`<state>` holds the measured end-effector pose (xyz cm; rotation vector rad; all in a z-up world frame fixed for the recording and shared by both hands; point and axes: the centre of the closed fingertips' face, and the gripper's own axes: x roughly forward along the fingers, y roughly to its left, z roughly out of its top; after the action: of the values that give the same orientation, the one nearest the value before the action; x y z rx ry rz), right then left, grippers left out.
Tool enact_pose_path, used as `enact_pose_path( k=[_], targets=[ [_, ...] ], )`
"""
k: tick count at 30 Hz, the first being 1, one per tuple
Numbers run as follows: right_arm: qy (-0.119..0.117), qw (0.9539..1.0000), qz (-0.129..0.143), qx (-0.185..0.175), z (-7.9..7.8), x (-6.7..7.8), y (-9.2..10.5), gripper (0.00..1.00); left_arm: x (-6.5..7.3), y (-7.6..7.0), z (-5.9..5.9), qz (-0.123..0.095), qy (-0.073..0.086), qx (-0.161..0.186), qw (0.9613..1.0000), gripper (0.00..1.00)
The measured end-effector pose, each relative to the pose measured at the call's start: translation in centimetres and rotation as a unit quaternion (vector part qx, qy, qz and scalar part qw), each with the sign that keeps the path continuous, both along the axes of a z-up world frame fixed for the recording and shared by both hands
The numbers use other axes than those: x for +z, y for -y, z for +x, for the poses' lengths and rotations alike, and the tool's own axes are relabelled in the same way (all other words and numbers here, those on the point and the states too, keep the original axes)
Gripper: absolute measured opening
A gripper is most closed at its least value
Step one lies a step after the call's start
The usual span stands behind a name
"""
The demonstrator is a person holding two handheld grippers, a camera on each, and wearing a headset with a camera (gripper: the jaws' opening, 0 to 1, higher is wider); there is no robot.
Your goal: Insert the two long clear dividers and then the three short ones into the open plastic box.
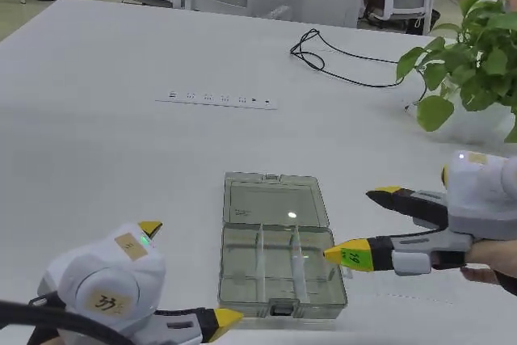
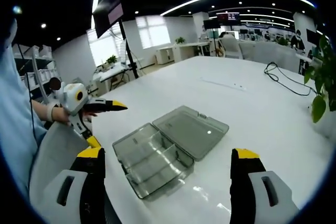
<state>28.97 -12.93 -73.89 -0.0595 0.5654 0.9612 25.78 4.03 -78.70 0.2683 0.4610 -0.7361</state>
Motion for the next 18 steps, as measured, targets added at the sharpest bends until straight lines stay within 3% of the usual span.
enact_pose_path(
  k=[6, 12, 14, 18],
  targets=[
    [0.002, 0.9993, -0.029, 0.024, -1.2, -1.0, 1.0, 1.0, 0.5, 0.3, -0.1, -0.015, 0.004, -0.004, 0.9999, 0.97],
    [0.005, 0.9933, -0.089, 0.073, -1.9, -2.8, 1.9, 1.0, 0.3, 0.6, -0.2, -0.015, 0.001, -0.009, 0.9998, 0.97],
    [0.004, 0.9888, -0.117, 0.093, -2.1, -3.5, 2.3, 1.0, 0.3, 0.7, -0.2, -0.016, 0.001, -0.008, 0.9998, 0.97],
    [0.004, 0.9748, -0.171, 0.143, -2.5, -4.9, 3.0, 1.0, 0.3, 0.5, -0.1, -0.017, 0.0, -0.003, 0.9999, 0.97]
  ],
)
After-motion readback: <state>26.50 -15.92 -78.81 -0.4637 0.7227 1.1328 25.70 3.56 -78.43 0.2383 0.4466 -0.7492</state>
